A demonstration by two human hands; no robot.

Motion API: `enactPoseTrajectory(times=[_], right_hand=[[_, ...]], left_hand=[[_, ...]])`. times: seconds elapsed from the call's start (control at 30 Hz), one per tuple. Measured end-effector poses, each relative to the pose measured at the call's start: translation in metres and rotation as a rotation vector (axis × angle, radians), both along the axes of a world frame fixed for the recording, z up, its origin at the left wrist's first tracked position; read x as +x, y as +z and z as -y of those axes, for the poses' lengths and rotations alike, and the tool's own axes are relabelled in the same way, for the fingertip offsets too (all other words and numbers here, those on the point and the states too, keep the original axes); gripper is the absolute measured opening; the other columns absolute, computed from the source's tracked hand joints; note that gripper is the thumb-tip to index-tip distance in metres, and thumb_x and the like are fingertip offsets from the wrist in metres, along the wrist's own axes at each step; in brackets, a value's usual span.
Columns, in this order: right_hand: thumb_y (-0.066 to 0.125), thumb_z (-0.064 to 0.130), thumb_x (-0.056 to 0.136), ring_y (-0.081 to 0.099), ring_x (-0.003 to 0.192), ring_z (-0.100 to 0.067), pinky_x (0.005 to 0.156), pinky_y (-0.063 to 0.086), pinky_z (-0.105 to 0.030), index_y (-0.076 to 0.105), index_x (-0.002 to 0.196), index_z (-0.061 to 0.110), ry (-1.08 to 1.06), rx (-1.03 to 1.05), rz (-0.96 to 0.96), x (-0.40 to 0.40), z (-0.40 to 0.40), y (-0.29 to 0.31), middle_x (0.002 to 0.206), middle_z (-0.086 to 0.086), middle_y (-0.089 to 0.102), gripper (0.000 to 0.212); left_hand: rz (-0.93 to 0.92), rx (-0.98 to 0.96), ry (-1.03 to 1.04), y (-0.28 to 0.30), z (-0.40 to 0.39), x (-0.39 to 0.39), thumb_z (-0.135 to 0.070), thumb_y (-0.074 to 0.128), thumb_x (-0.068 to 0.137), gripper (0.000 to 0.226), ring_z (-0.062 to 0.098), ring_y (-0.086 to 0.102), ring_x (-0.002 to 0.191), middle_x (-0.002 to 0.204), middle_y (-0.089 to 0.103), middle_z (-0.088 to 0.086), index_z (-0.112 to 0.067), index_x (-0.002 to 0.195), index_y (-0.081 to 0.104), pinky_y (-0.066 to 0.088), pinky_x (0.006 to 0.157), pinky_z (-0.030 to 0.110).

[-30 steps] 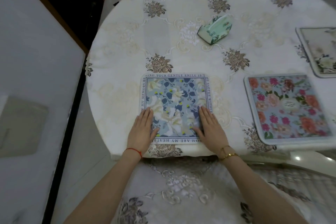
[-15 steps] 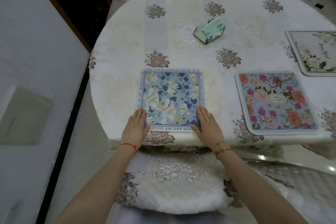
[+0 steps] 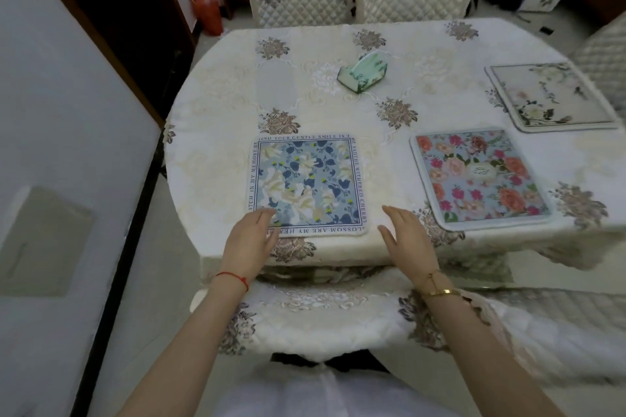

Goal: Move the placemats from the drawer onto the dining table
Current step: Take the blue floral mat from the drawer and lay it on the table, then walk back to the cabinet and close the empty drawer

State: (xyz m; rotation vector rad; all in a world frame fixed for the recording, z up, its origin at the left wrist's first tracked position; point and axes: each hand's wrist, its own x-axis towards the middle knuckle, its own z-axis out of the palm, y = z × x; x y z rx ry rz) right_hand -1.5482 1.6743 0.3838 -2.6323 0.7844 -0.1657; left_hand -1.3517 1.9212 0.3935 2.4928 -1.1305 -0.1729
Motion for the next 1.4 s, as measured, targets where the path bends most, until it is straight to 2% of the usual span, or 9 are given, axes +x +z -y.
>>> enactPoseTrajectory(times=[0.27, 0.53, 0.77, 0.9, 1.0, 1.07, 1.17, 1.3, 1.4], right_hand=[[0.053, 0.017, 0.094, 0.045, 0.124, -0.027, 0.109, 0.036, -0.04, 0.05, 0.132, 0.005, -0.199, -0.025, 0.131, -0.074, -0.04, 0.04, 0.132, -0.012, 0.055, 0.04], [0.056, 0.017, 0.093, 0.049, 0.119, -0.028, 0.104, 0.038, -0.037, 0.054, 0.128, 0.004, -0.521, -0.092, 0.15, -0.184, -0.091, 0.074, 0.126, -0.012, 0.058, 0.037], [0.059, 0.014, 0.091, 0.051, 0.113, -0.028, 0.102, 0.042, -0.037, 0.055, 0.127, 0.004, -0.799, -0.142, 0.193, -0.294, -0.119, 0.077, 0.121, -0.012, 0.059, 0.037], [0.061, 0.015, 0.091, 0.052, 0.112, -0.024, 0.102, 0.033, -0.024, 0.056, 0.126, 0.006, -0.931, -0.149, 0.213, -0.363, -0.119, 0.063, 0.12, -0.011, 0.06, 0.037], [0.06, 0.017, 0.091, 0.054, 0.111, -0.025, 0.102, 0.03, -0.02, 0.056, 0.126, 0.007, -0.996, -0.151, 0.206, -0.422, -0.109, 0.06, 0.12, -0.01, 0.061, 0.036], [0.06, 0.017, 0.092, 0.054, 0.112, -0.025, 0.103, 0.033, -0.023, 0.056, 0.126, 0.006, -1.023, -0.151, 0.205, -0.464, -0.098, 0.063, 0.12, -0.01, 0.061, 0.036], [0.06, 0.016, 0.092, 0.054, 0.112, -0.025, 0.103, 0.042, -0.038, 0.055, 0.127, 0.006, -1.057, -0.166, 0.211, -0.525, -0.079, 0.069, 0.12, -0.011, 0.06, 0.037], [0.058, 0.018, 0.093, 0.051, 0.113, -0.022, 0.102, 0.042, -0.035, 0.054, 0.128, 0.008, -1.123, -0.148, 0.192, -0.591, -0.047, 0.073, 0.121, -0.01, 0.06, 0.036], [0.056, 0.02, 0.094, 0.051, 0.111, -0.02, 0.098, 0.045, -0.039, 0.054, 0.128, 0.01, -1.152, -0.112, 0.195, -0.627, -0.02, 0.072, 0.119, -0.008, 0.059, 0.035]], left_hand=[[-0.04, -0.079, -0.12, 0.03, -0.004, -0.038, -0.029, 0.056, 0.093, 0.035, 0.024, 0.059, 0.11, 0.119, 0.065, 0.007, -0.013, 0.124, 0.059, 0.047, 0.093, 0.035], [-0.071, -0.081, -0.429, 0.059, 0.029, -0.097, -0.028, 0.056, 0.093, 0.032, 0.023, 0.058, 0.11, 0.118, 0.064, 0.005, -0.015, 0.122, 0.059, 0.046, 0.093, 0.035], [-0.058, -0.076, -0.727, 0.079, 0.092, -0.19, -0.034, 0.05, 0.095, 0.033, 0.017, 0.056, 0.111, 0.121, 0.062, 0.0, -0.021, 0.124, 0.057, 0.045, 0.091, 0.03], [-0.075, -0.069, -0.835, 0.078, 0.133, -0.259, -0.035, 0.049, 0.095, 0.032, 0.019, 0.057, 0.106, 0.119, 0.062, 0.002, -0.021, 0.123, 0.057, 0.044, 0.089, 0.028], [-0.087, -0.089, -0.917, 0.079, 0.165, -0.322, -0.033, 0.052, 0.094, 0.034, 0.02, 0.058, 0.109, 0.122, 0.062, 0.002, -0.021, 0.124, 0.058, 0.046, 0.093, 0.032], [-0.105, -0.109, -0.942, 0.079, 0.186, -0.369, -0.031, 0.055, 0.092, 0.033, 0.021, 0.059, 0.108, 0.119, 0.064, 0.004, -0.019, 0.123, 0.059, 0.047, 0.09, 0.031], [-0.128, -0.102, -0.979, 0.079, 0.215, -0.434, -0.031, 0.055, 0.092, 0.034, 0.019, 0.059, 0.107, 0.117, 0.065, 0.002, -0.018, 0.123, 0.059, 0.046, 0.089, 0.029], [-0.17, -0.09, -1.01, 0.081, 0.254, -0.5, -0.032, 0.053, 0.094, 0.033, 0.016, 0.059, 0.104, 0.117, 0.063, 0.001, -0.018, 0.123, 0.059, 0.039, 0.087, 0.019], [-0.192, -0.082, -1.004, 0.081, 0.284, -0.536, -0.031, 0.053, 0.094, 0.032, 0.016, 0.06, 0.098, 0.113, 0.064, 0.002, -0.019, 0.123, 0.058, 0.044, 0.081, 0.023]])
